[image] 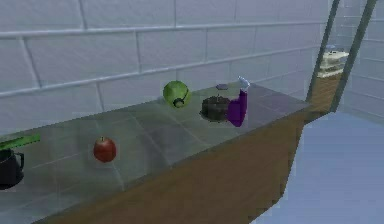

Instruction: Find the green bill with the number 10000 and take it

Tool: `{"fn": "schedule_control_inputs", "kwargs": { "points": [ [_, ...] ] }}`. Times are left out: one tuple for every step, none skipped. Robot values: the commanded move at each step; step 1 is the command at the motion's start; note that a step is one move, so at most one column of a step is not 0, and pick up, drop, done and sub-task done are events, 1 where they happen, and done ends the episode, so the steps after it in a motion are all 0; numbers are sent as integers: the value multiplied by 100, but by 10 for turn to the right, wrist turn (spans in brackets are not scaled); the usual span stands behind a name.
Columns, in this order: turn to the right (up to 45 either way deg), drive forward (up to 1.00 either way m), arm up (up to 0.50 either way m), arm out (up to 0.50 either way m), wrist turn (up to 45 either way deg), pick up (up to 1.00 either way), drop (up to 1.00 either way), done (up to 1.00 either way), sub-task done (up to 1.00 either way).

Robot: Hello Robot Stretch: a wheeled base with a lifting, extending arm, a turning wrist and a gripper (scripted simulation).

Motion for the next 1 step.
{"fn": "schedule_control_inputs", "kwargs": {
  "points": [
    [90, 0, 0, 0, 0, 0, 0, 0, 0]
  ]
}}
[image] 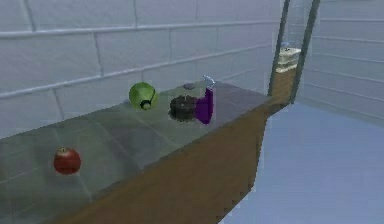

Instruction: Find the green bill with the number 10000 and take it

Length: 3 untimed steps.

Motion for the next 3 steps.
{"fn": "schedule_control_inputs", "kwargs": {
  "points": [
    [0, 40, 0, 0, 0, 0, 0, 0, 0],
    [-450, 0, 0, 0, 0, 0, 0, 0, 0],
    [-450, 0, 0, 0, 0, 0, 0, 0, 0]
  ]
}}
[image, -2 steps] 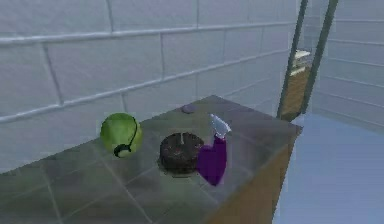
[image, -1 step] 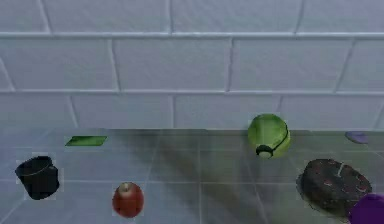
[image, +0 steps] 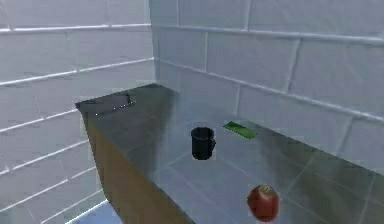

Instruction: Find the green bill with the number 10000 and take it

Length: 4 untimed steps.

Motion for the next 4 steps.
{"fn": "schedule_control_inputs", "kwargs": {
  "points": [
    [-450, 0, 0, 0, 0, 0, 0, 0, 0],
    [-270, 0, 0, 0, 0, 0, 0, 0, 0],
    [0, 10, 0, 0, 0, 0, 0, 0, 0],
    [450, 0, 0, 0, 0, 0, 0, 0, 0]
  ]
}}
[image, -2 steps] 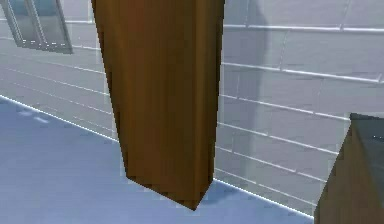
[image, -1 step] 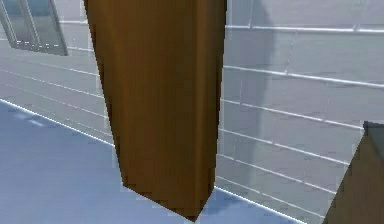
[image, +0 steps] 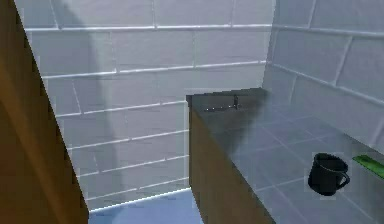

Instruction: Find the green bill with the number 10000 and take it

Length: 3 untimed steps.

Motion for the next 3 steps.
{"fn": "schedule_control_inputs", "kwargs": {
  "points": [
    [270, 0, 0, 0, 0, 0, 0, 0, 0],
    [0, 10, 0, 0, 0, 0, 0, 0, 0],
    [-450, 0, 0, 0, 0, 0, 0, 0, 0]
  ]
}}
